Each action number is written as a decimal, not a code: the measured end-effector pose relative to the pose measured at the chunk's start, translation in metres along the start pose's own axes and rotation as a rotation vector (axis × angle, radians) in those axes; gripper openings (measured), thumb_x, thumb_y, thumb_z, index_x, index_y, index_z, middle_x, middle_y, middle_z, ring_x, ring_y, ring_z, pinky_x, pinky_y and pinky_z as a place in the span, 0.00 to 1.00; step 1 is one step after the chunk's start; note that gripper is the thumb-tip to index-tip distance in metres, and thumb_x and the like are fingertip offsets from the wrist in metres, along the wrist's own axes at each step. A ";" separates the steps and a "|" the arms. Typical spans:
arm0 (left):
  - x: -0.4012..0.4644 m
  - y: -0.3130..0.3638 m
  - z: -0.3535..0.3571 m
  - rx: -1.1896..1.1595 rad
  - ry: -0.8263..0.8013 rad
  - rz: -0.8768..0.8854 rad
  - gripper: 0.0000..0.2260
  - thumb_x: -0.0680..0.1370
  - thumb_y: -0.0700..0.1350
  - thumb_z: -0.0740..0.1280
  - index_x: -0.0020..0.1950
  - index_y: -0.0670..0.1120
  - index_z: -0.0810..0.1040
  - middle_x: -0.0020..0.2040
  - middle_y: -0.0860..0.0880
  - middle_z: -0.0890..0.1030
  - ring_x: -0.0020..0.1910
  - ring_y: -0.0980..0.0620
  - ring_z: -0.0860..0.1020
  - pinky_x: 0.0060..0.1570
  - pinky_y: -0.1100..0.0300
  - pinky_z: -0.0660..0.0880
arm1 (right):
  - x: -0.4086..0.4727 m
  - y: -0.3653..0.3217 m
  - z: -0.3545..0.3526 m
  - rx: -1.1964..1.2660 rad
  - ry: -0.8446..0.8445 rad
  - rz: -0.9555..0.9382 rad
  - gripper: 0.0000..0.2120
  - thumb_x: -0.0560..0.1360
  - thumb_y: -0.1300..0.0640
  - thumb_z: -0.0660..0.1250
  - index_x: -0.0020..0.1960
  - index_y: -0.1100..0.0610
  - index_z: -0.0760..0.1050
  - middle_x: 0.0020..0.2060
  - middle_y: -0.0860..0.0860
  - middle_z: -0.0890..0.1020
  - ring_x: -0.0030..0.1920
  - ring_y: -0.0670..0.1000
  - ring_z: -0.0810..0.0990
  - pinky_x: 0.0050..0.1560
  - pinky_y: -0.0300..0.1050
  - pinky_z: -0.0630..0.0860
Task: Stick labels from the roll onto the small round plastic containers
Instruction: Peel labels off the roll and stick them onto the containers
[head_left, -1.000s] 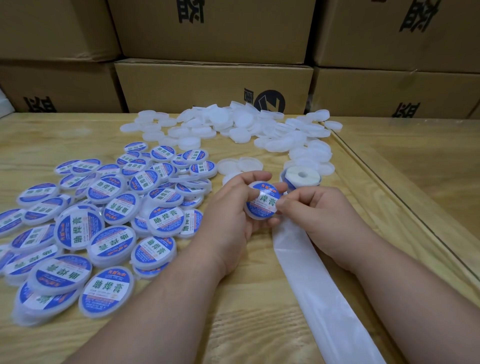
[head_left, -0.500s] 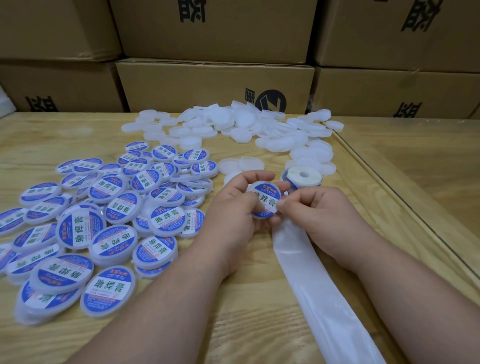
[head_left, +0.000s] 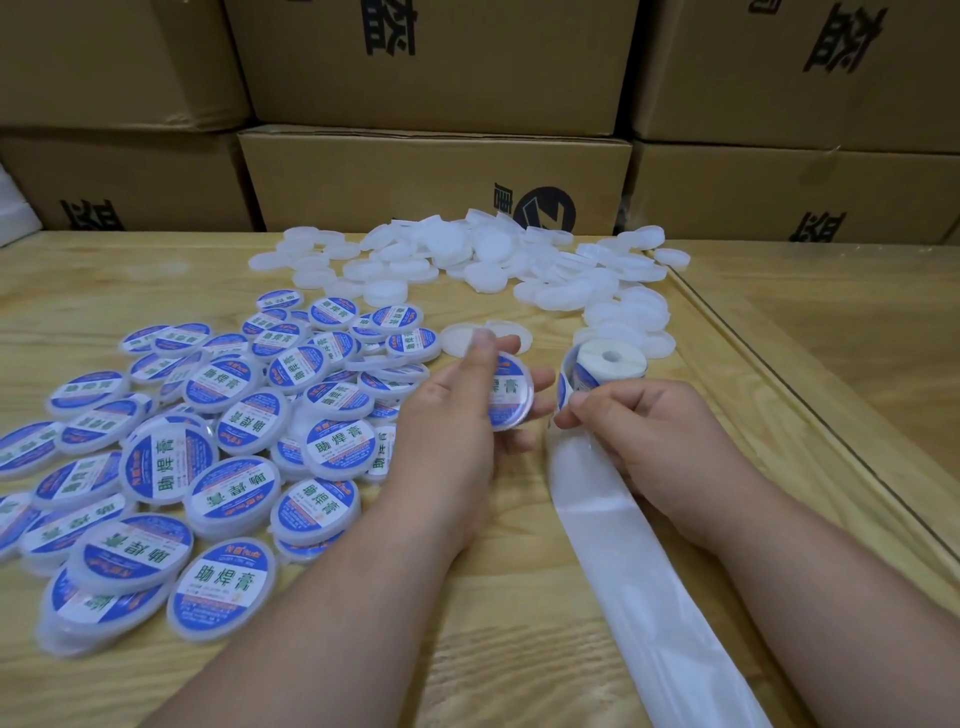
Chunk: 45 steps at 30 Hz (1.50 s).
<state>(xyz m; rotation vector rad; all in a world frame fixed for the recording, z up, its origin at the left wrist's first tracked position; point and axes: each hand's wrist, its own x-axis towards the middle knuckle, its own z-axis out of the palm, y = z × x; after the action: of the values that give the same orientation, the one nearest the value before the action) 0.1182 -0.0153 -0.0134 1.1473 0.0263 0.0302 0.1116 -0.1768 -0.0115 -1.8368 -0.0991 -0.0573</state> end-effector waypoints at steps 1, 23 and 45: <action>0.000 0.002 0.000 0.005 -0.003 -0.011 0.17 0.83 0.60 0.59 0.54 0.52 0.82 0.45 0.44 0.87 0.32 0.51 0.84 0.22 0.62 0.71 | 0.000 0.000 0.000 0.004 0.001 0.004 0.14 0.80 0.55 0.68 0.39 0.55 0.86 0.21 0.37 0.75 0.25 0.36 0.74 0.26 0.25 0.65; 0.010 0.009 -0.010 -0.423 0.114 -0.117 0.06 0.76 0.44 0.73 0.52 0.48 0.83 0.46 0.53 0.85 0.30 0.59 0.75 0.31 0.66 0.76 | -0.004 -0.005 0.001 0.015 0.033 0.023 0.13 0.79 0.55 0.69 0.38 0.54 0.86 0.21 0.37 0.74 0.24 0.37 0.74 0.26 0.26 0.65; -0.003 -0.017 -0.007 1.485 -0.184 0.232 0.29 0.81 0.50 0.58 0.82 0.56 0.53 0.83 0.53 0.54 0.82 0.51 0.44 0.79 0.52 0.45 | 0.003 0.006 -0.002 -0.125 0.236 -0.056 0.11 0.77 0.57 0.69 0.37 0.54 0.83 0.23 0.45 0.71 0.25 0.42 0.65 0.25 0.31 0.62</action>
<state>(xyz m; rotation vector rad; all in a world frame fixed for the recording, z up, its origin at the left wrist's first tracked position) 0.1153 -0.0158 -0.0319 2.6284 -0.2970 0.1232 0.1149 -0.1804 -0.0166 -1.9380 0.0201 -0.3249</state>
